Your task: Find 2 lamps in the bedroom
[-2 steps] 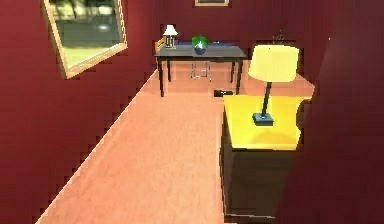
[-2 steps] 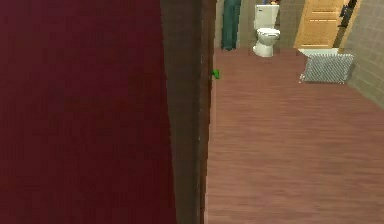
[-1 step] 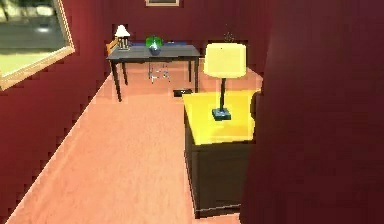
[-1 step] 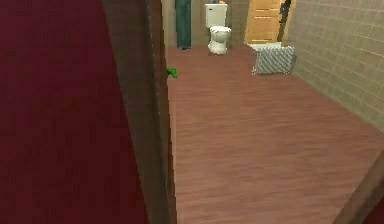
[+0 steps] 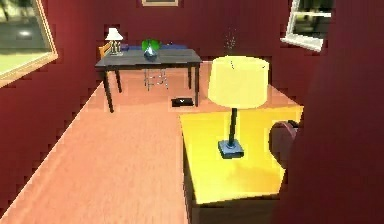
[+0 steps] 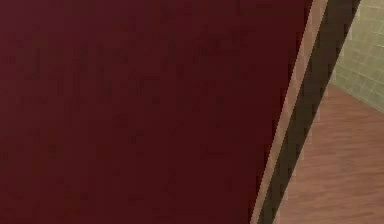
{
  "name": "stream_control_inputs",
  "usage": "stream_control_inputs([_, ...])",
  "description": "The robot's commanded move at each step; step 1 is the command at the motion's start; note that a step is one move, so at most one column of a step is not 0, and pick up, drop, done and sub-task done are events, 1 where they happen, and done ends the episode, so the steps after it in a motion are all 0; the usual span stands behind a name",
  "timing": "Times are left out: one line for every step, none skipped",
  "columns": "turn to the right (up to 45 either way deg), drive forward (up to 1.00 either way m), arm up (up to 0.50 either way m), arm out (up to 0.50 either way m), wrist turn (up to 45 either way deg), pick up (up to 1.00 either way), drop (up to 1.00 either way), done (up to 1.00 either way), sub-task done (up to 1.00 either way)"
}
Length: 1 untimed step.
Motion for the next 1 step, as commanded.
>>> stream_control_inputs([12.0, 0.0, 0.0, 0.0, 0.0, 0.0, 0.0, 0.0, 0.0])
